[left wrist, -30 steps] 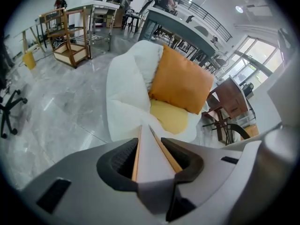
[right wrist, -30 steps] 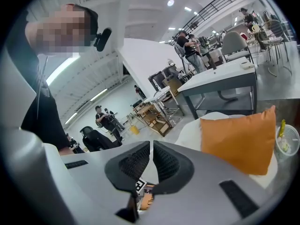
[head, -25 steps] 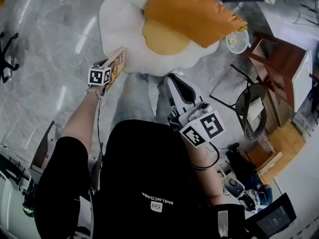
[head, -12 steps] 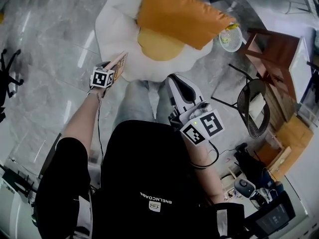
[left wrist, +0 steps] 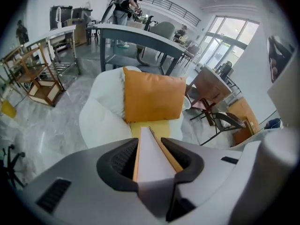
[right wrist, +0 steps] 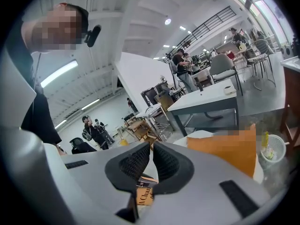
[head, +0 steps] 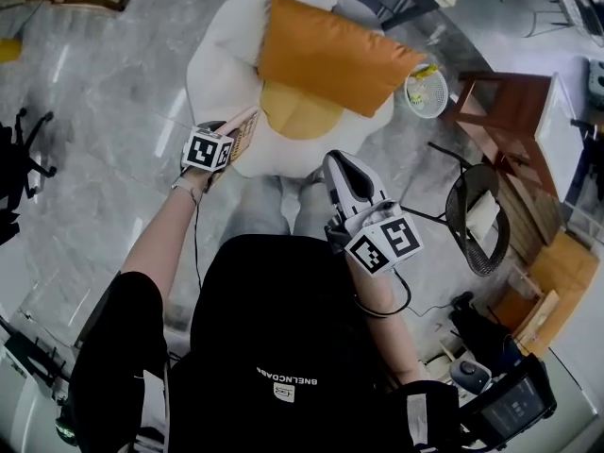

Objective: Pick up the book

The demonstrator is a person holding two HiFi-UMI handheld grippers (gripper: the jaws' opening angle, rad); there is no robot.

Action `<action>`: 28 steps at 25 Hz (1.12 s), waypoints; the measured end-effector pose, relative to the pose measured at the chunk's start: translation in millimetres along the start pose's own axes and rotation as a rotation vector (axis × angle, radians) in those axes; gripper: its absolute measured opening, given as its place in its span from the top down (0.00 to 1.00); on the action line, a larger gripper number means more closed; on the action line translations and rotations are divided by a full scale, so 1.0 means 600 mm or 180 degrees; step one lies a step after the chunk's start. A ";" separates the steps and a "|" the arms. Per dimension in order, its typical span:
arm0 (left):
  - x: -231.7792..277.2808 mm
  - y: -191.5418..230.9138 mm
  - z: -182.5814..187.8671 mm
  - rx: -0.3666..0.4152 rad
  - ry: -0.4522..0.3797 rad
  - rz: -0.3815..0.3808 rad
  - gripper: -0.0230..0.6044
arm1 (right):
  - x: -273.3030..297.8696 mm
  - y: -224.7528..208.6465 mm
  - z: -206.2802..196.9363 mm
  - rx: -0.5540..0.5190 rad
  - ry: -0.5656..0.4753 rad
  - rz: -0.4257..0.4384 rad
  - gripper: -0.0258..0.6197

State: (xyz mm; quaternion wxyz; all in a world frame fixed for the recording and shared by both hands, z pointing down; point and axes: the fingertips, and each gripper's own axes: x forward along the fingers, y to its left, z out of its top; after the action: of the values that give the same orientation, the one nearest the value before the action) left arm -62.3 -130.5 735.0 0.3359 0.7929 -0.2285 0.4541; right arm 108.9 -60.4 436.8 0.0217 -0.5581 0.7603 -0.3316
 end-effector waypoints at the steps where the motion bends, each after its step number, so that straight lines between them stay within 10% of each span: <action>1: -0.013 -0.011 0.016 0.0025 -0.0032 0.0020 0.71 | -0.005 -0.002 0.005 -0.0006 -0.0017 0.0002 0.90; 28: -0.381 -0.378 0.313 -0.0289 -0.1684 -0.0197 0.71 | -0.159 -0.057 0.187 -0.0300 -0.0385 0.0316 0.90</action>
State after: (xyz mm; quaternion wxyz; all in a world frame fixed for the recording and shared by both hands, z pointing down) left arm 84.6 -104.5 393.5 0.3134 0.8748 -0.3041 0.2100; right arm 218.4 -37.2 334.8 0.0577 -0.5392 0.7991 -0.2597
